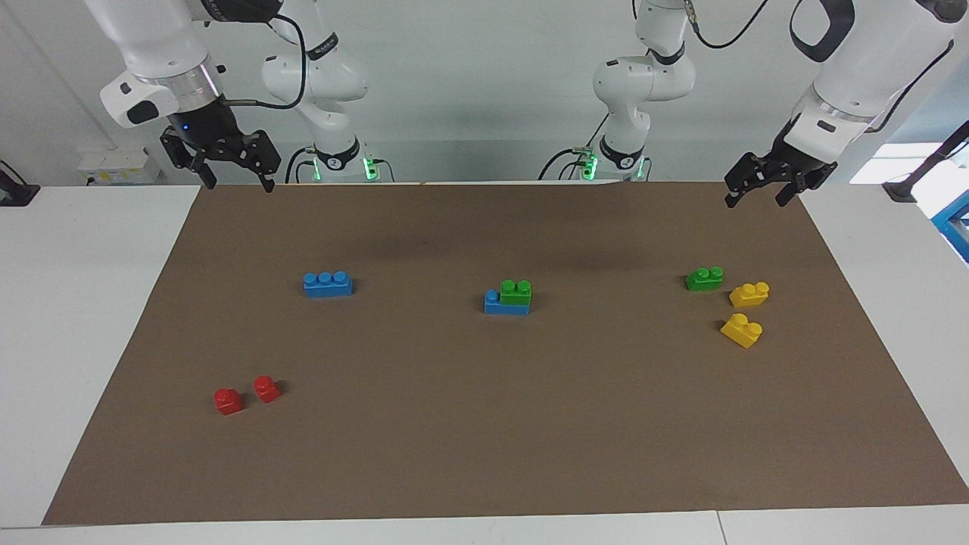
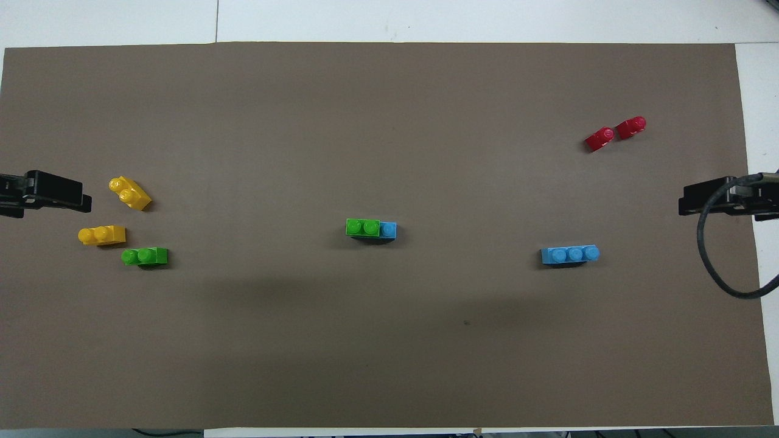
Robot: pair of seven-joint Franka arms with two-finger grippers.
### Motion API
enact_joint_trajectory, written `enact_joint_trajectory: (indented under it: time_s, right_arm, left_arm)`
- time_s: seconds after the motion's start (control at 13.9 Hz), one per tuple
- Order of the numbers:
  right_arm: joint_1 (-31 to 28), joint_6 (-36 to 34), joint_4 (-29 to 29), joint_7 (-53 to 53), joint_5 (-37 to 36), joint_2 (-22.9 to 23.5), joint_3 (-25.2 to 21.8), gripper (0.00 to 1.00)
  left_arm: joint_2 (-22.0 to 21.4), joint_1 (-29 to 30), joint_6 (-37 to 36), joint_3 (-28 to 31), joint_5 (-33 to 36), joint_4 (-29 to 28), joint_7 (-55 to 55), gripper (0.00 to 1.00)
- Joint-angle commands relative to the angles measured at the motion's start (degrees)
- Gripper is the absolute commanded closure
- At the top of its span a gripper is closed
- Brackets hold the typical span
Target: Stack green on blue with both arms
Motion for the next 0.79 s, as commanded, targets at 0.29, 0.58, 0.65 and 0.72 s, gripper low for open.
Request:
enact_joint_trajectory:
  time_s: [0.29, 0.58, 0.65, 0.72]
  right_arm:
    - [-0.69, -1.26, 0.61, -2.6, -1.64, 0.23, 0.72, 0.0]
    - [-0.69, -1.09, 0.0, -4.27, -1.55, -0.04, 0.72, 0.0]
    - [-0.77, -0.82, -0.09, -5.67, -1.46, -0.04, 0.72, 0.0]
    - [-0.78, -0.82, -0.09, -5.86, -1.37, -0.04, 0.72, 0.0]
  left_arm:
    - [0.64, -0.24, -0.74, 0.03, 0.85, 1.35, 0.73, 0.0]
    - [0.46, -0.07, -0.56, -0.06, 1.2, 1.26, 0.91, 0.0]
    - [0.46, -0.15, -0.56, -0.14, 1.2, 1.26, 0.82, 0.0]
    - [0.46, -0.24, -0.56, -0.14, 1.2, 1.26, 0.82, 0.0]
